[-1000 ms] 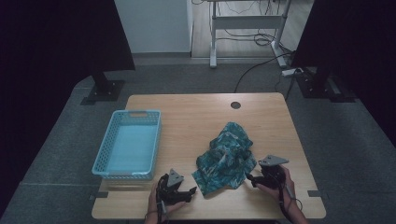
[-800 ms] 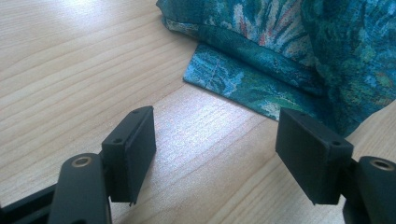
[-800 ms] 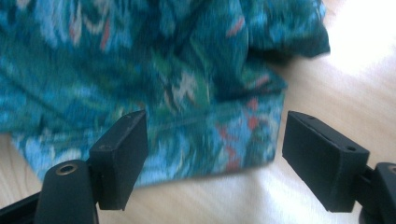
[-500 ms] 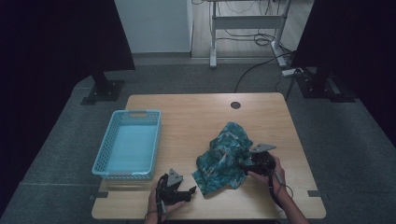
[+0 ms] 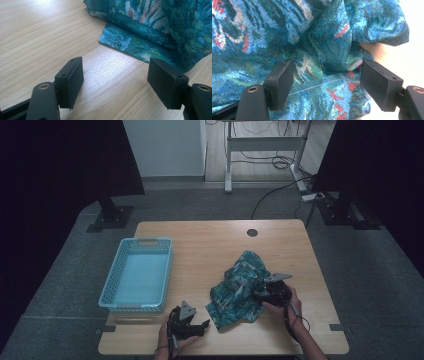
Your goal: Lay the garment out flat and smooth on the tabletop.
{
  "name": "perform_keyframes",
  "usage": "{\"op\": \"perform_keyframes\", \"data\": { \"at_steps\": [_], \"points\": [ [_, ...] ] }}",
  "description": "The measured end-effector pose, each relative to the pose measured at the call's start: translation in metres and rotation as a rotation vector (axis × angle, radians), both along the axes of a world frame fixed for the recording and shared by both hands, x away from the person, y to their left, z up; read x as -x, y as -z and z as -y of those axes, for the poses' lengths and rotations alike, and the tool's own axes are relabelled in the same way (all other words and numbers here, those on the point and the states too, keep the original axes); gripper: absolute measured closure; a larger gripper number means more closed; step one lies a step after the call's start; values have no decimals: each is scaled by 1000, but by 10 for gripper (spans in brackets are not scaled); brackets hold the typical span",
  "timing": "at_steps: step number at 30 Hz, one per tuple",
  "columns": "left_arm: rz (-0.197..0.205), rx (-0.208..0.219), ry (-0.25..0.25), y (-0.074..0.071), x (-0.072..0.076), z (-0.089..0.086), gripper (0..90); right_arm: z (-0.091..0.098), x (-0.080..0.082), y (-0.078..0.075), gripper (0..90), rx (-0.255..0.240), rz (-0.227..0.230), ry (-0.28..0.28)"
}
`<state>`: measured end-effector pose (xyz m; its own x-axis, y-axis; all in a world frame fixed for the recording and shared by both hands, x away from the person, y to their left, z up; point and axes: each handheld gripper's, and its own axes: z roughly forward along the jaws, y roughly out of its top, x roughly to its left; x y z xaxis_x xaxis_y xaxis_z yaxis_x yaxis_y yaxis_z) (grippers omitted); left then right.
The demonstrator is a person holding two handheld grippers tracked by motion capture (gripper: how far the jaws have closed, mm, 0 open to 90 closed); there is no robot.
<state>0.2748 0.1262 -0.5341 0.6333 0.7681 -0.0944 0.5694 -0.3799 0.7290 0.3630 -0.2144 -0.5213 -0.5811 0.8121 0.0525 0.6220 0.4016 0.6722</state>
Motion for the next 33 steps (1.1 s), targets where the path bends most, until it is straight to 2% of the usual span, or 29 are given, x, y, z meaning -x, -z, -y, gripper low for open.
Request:
{"op": "perform_keyframes", "data": {
  "at_steps": [10,18,22,33],
  "points": [
    [15,-26,-19,0,1,2,298,6,5,7,274,5,3,-4],
    [13,-26,-16,0,1,1,301,13,12,12,278,-4,1,6],
    [12,-24,-12,0,1,1,302,12,26,11,279,28,6,35],
    [8,-11,-6,0,1,-1,299,3,61,10,281,26,-4,83]
  ]
}}
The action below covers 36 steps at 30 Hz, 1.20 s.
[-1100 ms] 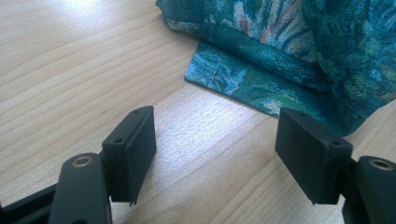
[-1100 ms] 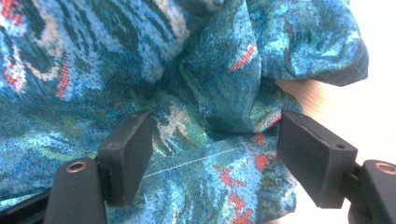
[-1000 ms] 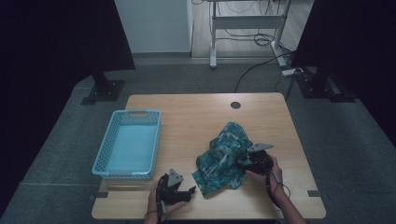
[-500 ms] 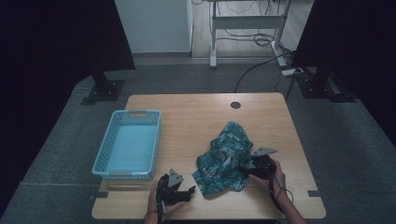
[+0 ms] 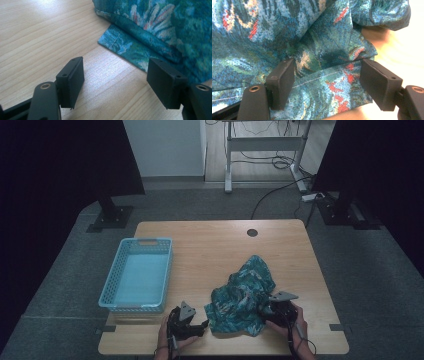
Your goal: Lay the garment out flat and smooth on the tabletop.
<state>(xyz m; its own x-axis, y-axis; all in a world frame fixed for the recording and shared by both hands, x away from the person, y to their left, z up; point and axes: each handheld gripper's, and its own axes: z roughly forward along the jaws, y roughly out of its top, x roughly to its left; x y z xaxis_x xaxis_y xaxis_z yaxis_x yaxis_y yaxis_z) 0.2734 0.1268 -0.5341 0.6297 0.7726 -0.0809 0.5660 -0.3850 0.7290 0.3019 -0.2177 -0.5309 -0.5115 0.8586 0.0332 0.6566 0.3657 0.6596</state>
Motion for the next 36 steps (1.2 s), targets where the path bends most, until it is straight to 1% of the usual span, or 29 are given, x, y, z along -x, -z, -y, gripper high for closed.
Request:
{"op": "perform_keyframes", "data": {
  "at_steps": [4,7,12,15,17,19,21,22,25,26,27,30,36],
  "points": [
    [3,-7,1,0,0,1,296,-4,14,1,282,-17,12,16],
    [4,-8,0,0,1,1,295,-6,20,0,282,-18,10,21],
    [0,4,-7,-1,2,-4,297,-8,23,1,282,-35,15,52],
    [9,20,10,-7,8,-3,297,-13,22,2,281,-11,26,61],
    [26,31,30,-13,12,1,297,-15,20,2,281,-9,29,66],
    [46,30,56,-18,17,8,298,-18,18,3,281,-9,34,75],
    [64,22,84,-22,22,16,297,-20,17,2,281,-5,32,85],
    [76,11,97,-24,25,20,296,-21,16,2,281,-5,31,89],
    [123,-14,141,-35,36,32,282,-25,15,2,281,-1,29,99],
    [138,-19,149,-38,39,35,280,-27,15,2,281,0,27,102],
    [147,-15,155,-42,41,37,280,-28,14,2,281,1,25,103],
    [154,-3,170,-46,45,41,282,-32,13,2,281,1,25,102],
    [129,9,199,-39,45,60,269,-36,14,2,281,1,27,96]
  ]
}}
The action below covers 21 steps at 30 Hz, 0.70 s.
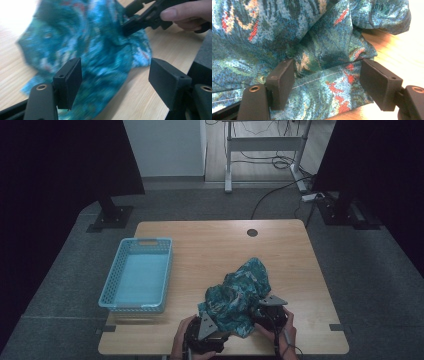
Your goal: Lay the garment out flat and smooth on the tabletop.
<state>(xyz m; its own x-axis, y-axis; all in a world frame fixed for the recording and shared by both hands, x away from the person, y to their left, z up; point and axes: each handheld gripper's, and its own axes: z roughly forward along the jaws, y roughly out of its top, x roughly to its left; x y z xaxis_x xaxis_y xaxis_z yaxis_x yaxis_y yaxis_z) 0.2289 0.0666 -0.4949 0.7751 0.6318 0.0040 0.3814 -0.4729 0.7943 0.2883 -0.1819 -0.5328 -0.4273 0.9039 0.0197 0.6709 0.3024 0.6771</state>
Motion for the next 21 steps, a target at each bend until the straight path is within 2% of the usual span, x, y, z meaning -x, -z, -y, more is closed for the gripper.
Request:
{"op": "perform_keyframes", "data": {
  "at_steps": [6,9,12,21],
  "points": [
    [-18,15,55,6,-3,21,274,-3,2,0,280,-3,3,-6],
    [-16,-8,81,9,-4,30,263,-5,4,0,280,-7,4,-29],
    [-40,4,91,11,-9,33,265,-5,6,0,279,-10,2,-43],
    [-101,-8,27,26,-25,24,273,-3,10,-1,278,-24,-7,-83]
  ]
}}
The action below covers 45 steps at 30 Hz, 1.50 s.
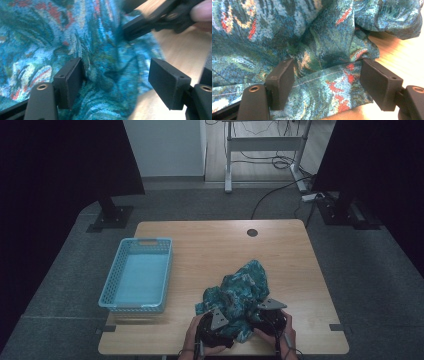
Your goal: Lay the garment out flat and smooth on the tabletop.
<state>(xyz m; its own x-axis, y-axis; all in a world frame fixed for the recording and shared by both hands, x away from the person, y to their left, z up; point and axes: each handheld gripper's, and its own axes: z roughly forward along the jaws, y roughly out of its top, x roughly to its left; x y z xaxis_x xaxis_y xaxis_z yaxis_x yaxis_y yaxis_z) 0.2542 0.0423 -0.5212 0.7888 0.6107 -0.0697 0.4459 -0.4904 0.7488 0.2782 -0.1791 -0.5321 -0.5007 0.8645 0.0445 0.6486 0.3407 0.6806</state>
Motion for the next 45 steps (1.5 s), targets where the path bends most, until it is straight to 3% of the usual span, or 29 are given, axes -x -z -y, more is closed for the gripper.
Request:
{"op": "perform_keyframes", "data": {
  "at_steps": [5,10,13,21,27,30,33,35,41,45],
  "points": [
    [-18,-39,1,4,-12,0,266,2,3,-1,270,-16,-14,-19],
    [-54,-47,-5,3,-26,-1,272,6,6,-2,261,-36,-26,-56],
    [-68,-79,0,4,-34,2,266,9,9,-2,261,-47,-27,-70],
    [-79,-115,10,5,-54,1,262,15,14,-2,261,-77,-41,-105],
    [-77,-106,29,5,-59,-2,250,8,25,-1,254,-27,-10,-151],
    [-83,-96,39,5,-62,-6,255,9,27,-2,252,-30,-14,-185],
    [-87,-94,57,5,-64,-8,257,12,29,-2,250,4,-2,-248],
    [-86,-92,60,5,-64,-8,261,16,28,-4,250,0,3,-275],
    [-84,-91,61,6,-68,-15,262,24,23,-8,245,30,53,-305],
    [-88,-89,61,6,-70,-19,264,26,21,-12,240,20,78,-326]
  ]
}}
